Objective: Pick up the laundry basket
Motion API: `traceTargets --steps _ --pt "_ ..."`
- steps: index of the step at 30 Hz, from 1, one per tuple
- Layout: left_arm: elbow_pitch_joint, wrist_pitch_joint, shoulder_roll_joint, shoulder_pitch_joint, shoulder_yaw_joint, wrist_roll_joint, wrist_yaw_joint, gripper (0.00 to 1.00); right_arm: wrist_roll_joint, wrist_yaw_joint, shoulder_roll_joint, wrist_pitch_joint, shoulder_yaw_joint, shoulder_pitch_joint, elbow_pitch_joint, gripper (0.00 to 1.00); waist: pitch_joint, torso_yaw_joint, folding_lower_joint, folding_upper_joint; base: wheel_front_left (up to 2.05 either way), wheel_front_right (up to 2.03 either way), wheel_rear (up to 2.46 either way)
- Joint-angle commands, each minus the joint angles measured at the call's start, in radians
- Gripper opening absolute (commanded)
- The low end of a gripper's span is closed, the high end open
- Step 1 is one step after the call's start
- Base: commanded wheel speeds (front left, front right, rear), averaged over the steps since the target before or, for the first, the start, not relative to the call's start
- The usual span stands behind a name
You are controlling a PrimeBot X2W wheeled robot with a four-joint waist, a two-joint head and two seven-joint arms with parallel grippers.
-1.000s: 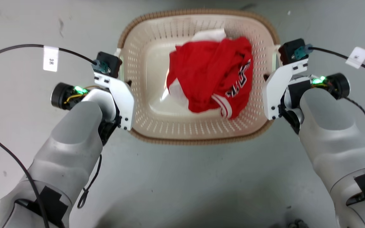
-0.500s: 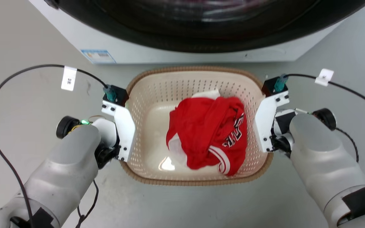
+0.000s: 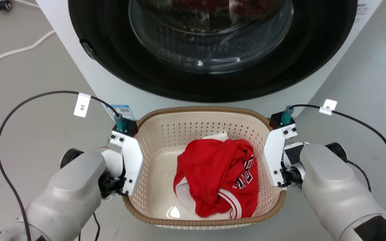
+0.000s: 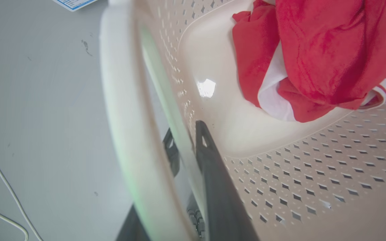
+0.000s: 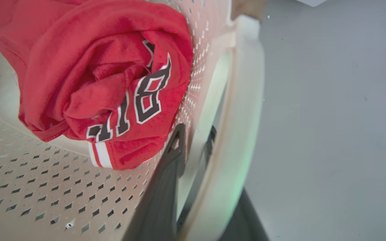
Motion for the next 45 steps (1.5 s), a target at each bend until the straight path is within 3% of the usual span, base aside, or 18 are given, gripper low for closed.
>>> traceTargets --steps 1,18,45 --pt "0.012 0.023 0.037 0.027 -0.020 0.009 -0.004 0.00 -0.009 -0.002 -0.036 0.002 0.013 0.003 -0.006 0.00 -0.038 0.006 0.0002 0.0000 0.00 0.00 0.00" --pt "0.015 0.128 0.020 0.107 -0.111 -0.075 -0.007 0.00 0.074 -0.003 -0.048 0.048 0.092 0.071 -0.019 0.00 -0.211 0.038 0.0002 0.0000 0.00 0.00 0.00" --pt "-0.003 0.094 0.014 0.117 -0.139 -0.085 -0.008 0.00 0.147 -0.002 -0.055 0.044 0.148 0.076 -0.021 0.00 -0.236 0.038 0.0002 0.0000 0.00 0.00 0.00"
